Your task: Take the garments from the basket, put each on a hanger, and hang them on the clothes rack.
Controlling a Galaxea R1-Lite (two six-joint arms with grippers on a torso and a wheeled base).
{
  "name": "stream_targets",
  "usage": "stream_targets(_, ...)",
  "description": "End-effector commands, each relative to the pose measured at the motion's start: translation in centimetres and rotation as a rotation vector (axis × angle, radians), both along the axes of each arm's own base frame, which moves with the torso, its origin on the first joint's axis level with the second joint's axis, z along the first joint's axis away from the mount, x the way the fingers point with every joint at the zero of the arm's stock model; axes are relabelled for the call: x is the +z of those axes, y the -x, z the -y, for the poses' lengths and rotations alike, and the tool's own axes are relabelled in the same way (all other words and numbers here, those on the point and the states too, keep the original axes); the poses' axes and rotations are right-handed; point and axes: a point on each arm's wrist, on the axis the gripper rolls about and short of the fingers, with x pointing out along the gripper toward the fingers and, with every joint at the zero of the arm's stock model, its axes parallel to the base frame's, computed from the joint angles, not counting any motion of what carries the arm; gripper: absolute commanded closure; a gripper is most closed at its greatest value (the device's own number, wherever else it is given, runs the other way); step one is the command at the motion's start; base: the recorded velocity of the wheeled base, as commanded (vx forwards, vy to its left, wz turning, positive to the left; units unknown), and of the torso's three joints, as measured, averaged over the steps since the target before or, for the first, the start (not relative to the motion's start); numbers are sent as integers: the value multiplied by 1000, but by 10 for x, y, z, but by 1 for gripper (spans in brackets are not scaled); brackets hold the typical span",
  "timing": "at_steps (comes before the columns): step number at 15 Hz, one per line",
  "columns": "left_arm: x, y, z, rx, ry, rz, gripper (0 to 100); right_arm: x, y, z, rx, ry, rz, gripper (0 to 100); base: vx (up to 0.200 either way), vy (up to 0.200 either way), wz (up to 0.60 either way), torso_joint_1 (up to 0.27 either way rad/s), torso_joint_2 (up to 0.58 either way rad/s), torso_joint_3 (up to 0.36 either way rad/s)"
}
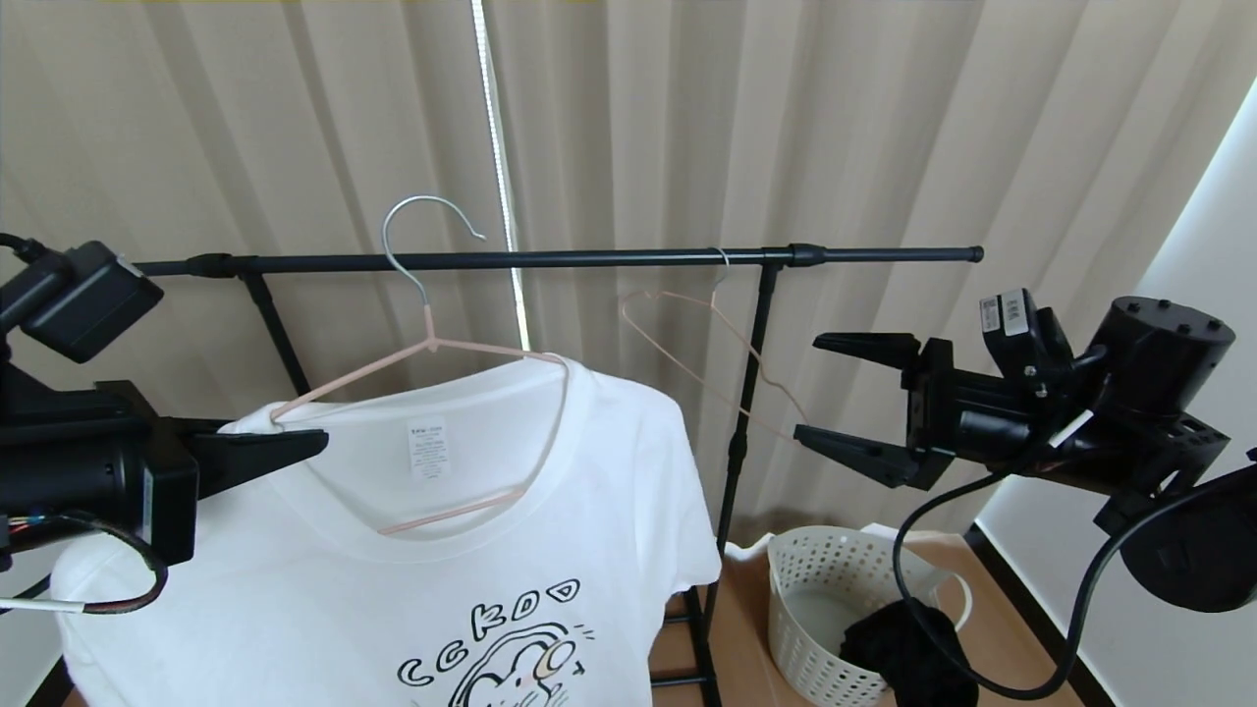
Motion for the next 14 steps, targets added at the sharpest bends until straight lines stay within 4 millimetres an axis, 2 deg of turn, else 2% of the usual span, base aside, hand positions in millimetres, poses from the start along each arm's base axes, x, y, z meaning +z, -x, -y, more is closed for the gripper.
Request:
stream_targets(1,-3,-7,0,38,-1,-29,100,8,2,-12,-32,-21,-25,0,0,0,0,0,0,0)
stream_targets(4,-8,-20,0,98,6,-41,100,27,1,-25,-115,-75,-106,0,0,0,0,0,0,0)
stream_targets(7,-13,-33,2,155,7,-60,100,39,-1,-26,-165,-88,-151,0,0,0,0,0,0,0)
stream_targets(10,-19,-45,5,189,10,-70,100,39,-1,-26,-166,-88,-151,0,0,0,0,0,0,0)
stream_targets(14,-33,-72,12,275,23,-83,100,43,1,-26,-167,-93,-139,0,0,0,0,0,0,0)
